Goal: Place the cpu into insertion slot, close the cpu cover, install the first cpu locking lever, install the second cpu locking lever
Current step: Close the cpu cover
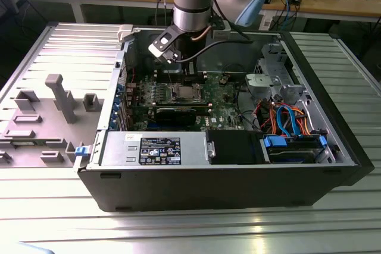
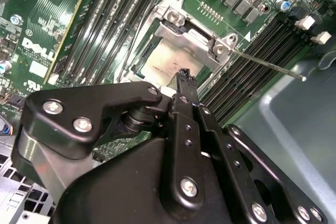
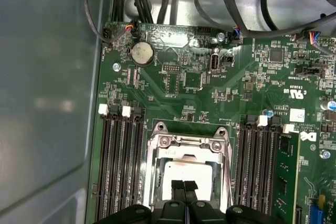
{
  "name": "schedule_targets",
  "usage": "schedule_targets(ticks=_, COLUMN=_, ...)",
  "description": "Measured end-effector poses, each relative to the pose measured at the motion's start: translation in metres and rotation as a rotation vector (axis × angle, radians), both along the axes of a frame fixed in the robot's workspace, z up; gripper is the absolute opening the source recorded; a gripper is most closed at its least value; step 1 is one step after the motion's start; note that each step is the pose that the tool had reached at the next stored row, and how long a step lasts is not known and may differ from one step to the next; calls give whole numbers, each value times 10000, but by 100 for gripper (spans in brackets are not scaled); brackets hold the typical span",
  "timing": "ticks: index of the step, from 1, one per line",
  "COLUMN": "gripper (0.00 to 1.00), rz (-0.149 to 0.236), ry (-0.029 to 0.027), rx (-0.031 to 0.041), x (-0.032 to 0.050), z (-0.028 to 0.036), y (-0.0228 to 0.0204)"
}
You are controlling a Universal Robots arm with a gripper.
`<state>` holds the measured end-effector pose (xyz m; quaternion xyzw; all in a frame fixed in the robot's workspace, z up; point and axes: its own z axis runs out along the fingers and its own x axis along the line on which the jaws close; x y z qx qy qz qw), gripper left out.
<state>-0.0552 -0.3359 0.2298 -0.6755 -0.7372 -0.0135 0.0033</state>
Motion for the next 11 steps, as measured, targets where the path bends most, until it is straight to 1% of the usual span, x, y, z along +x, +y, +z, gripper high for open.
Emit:
schedule_targets(ticks=3, gripper=11, rz=-18, ry=1, rx=0, x=-50, z=-7, y=0)
schedule_targets(ticks=5, gripper=11, rz=-74, ry=1, rx=0, x=-65, z=-9, y=0)
schedule_targets(ticks=11, gripper=11, rz=-109, ry=2, rx=0, x=-67, z=-9, y=-1)
